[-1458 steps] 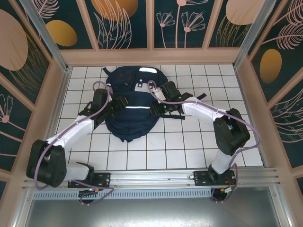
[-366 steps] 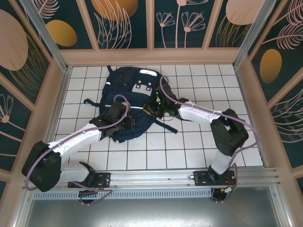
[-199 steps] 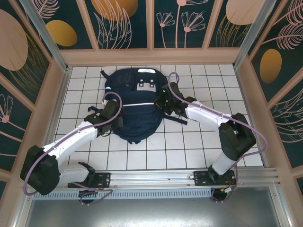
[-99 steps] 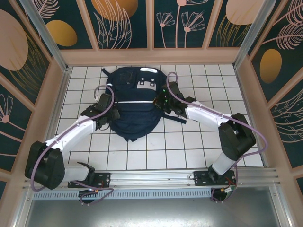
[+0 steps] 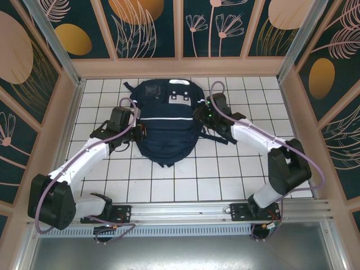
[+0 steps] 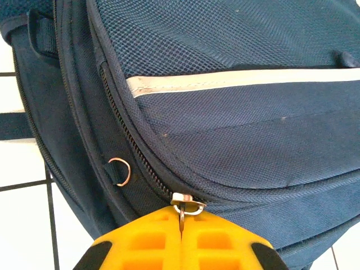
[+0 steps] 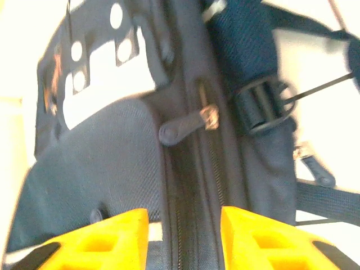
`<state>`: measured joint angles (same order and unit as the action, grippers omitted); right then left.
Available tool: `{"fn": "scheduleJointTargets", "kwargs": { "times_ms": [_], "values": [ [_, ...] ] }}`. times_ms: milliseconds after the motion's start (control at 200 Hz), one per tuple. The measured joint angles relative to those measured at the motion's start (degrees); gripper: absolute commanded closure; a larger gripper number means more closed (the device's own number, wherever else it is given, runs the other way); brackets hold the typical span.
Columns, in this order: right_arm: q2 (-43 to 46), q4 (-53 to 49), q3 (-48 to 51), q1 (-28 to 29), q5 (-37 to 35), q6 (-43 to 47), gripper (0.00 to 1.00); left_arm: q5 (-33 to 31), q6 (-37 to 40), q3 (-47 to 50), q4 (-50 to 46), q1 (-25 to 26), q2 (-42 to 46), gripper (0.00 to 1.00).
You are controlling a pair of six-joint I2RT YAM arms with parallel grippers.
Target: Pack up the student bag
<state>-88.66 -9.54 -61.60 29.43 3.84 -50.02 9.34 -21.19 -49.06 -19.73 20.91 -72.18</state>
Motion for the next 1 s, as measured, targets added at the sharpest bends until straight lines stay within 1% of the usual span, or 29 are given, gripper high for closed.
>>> {"fn": "scheduleJointTargets", "kwargs": {
  "times_ms": [100,200,320,470,551,816,1001],
  "values": [
    [3.74,-1.31,0.31,-0.46,-0.42,-0.04,0.43,0.33,0.2,0.26,-0.24,1.33,0.07,1.0],
    [6.86,-2.25,0.92,0.04,0.13,-1.75,0.43,0.5,0.22,0.26,-0.28,4.0,0.07,1.0],
    [8.59,-3.06,3.32,1.31,2.25,-6.56,0.43,0.92,0.42,0.22,-0.26,6.36,-0.2,1.0],
    [8.15,-3.17,6.36,6.21,4.81,-12.48,0.43,1.38,0.42,-0.09,-0.26,7.41,-0.61,1.0],
    [7.56,-2.4,6.64,7.67,6.38,-14.73,0.43,1.4,0.42,-0.13,-0.26,7.63,-0.61,1.0],
    [2.62,1.38,4.85,7.3,8.33,-17.81,0.44,1.4,0.42,-0.13,-0.24,7.78,-0.61,1.0],
    [1.36,2.99,4.09,6.34,8.26,-18.82,0.49,1.03,0.42,-0.13,-0.24,7.85,-0.72,1.0]
  ]
}}
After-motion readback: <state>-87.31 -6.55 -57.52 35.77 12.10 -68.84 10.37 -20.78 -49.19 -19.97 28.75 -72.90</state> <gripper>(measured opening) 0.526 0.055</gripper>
